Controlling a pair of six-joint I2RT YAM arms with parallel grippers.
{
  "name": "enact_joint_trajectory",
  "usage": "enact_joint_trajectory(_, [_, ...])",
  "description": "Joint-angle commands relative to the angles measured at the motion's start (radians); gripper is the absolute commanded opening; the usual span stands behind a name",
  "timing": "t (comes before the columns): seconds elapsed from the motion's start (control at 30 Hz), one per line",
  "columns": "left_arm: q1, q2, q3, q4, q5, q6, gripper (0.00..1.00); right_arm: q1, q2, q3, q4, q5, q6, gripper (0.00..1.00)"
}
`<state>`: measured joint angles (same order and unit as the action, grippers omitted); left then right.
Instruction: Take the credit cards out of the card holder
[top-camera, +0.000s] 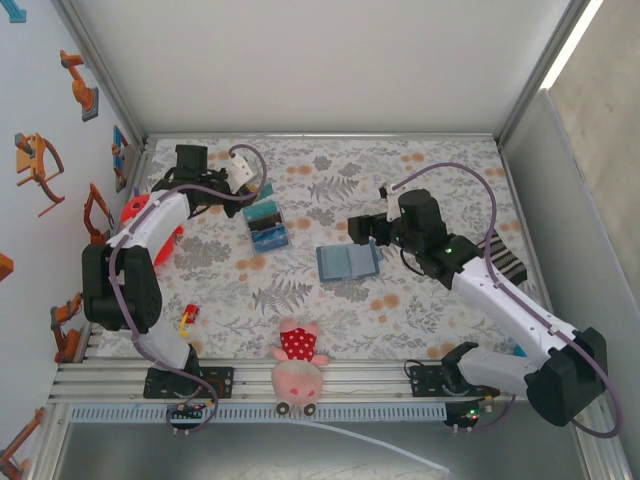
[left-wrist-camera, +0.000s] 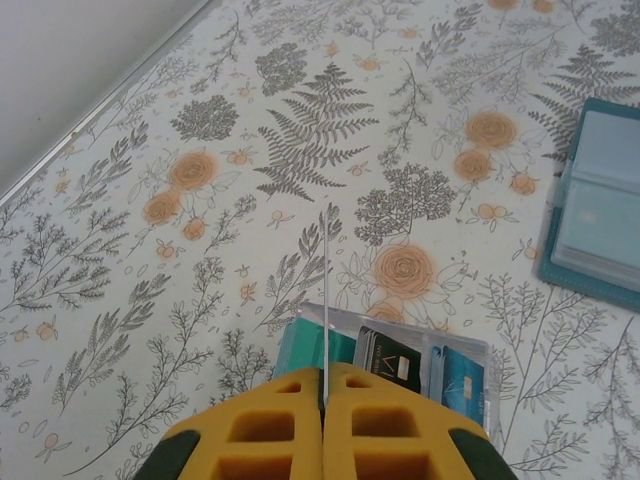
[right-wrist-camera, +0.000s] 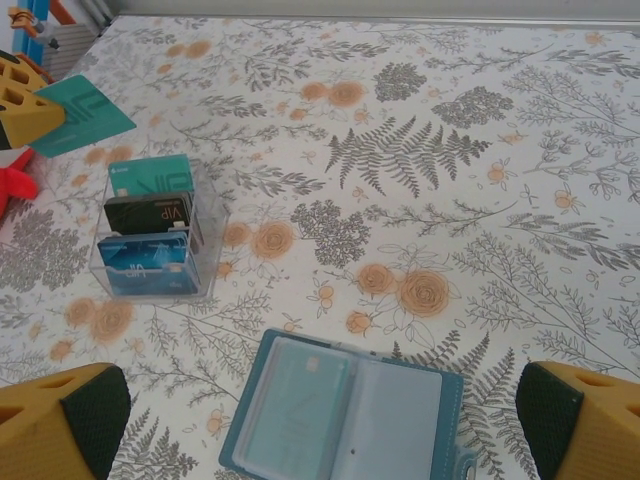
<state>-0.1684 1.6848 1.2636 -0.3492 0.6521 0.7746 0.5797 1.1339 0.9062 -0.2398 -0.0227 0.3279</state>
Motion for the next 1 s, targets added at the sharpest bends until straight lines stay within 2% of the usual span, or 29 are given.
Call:
enact_joint_trajectory(0.0, [0.018, 0.055, 0.058, -0.071, 0.035, 0.068, 0.00, 0.005, -0.012, -0.005, 0.008, 0.041, 0.026, 0.99])
enact_joint_trajectory(0.47, [0.026, 0.188, 0.127, -0.114, 0.035, 0.100, 0.00, 0.004, -0.003, -0.003, 0.025, 0.055, 0.044, 1.00])
enact_joint_trajectory(0.97, [0.024, 0.262, 0.169, -0.128, 0.049, 0.100, 0.00, 0.005, -0.022, -0.014, 0.031, 0.061, 0.048, 1.00])
